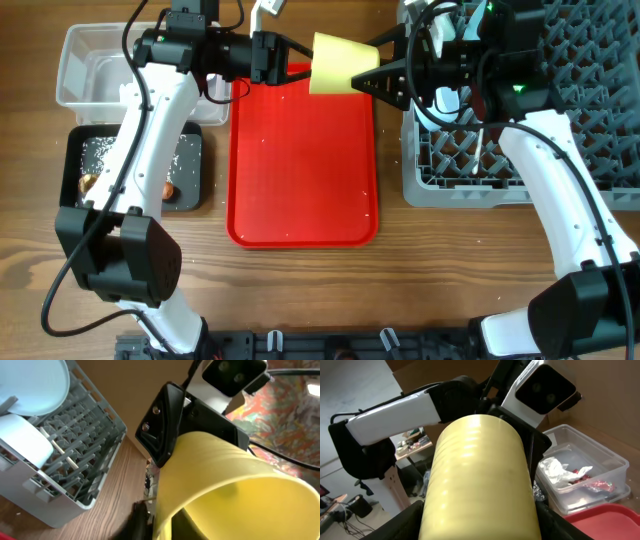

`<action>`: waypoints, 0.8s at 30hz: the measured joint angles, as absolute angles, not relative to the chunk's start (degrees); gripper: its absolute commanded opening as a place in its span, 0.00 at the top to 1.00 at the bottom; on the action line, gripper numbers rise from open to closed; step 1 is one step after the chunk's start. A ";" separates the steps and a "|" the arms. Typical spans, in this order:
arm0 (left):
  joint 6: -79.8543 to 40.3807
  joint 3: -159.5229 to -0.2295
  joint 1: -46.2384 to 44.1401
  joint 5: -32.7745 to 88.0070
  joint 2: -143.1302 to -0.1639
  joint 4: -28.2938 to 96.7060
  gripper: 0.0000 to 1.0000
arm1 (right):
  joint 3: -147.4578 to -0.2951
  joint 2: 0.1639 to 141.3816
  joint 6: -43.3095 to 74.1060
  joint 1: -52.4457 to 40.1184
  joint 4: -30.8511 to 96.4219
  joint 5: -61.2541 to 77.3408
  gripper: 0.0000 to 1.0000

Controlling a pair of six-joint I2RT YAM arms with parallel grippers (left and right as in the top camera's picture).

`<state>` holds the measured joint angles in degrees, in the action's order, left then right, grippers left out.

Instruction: Sort waste into correct bins and load items into the dishwasher rack

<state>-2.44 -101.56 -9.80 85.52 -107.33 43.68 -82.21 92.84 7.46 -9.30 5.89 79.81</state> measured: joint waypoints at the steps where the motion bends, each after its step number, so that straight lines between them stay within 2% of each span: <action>1: -2.28 -101.56 -9.87 85.80 -107.33 43.72 0.50 | -82.21 92.84 7.46 -9.30 5.56 79.68 0.53; 5: -2.24 -101.56 -10.13 86.08 -107.33 43.68 0.43 | -82.21 92.84 7.46 -8.49 5.45 79.92 0.57; 10: -2.22 -101.56 -10.11 86.11 -107.33 43.66 0.42 | -82.21 92.84 7.73 -0.32 6.04 83.40 0.64; 14: -2.22 -101.56 -10.11 86.30 -107.33 43.64 0.40 | -82.41 92.84 7.81 6.87 16.43 81.91 0.64; 19: -2.22 -101.56 -10.11 77.28 -107.33 45.47 0.34 | -82.83 91.98 5.96 10.31 39.13 63.00 0.63; 24: -2.22 -101.60 -10.13 52.86 -107.33 51.16 0.32 | -86.65 84.23 4.12 10.20 60.77 36.36 0.62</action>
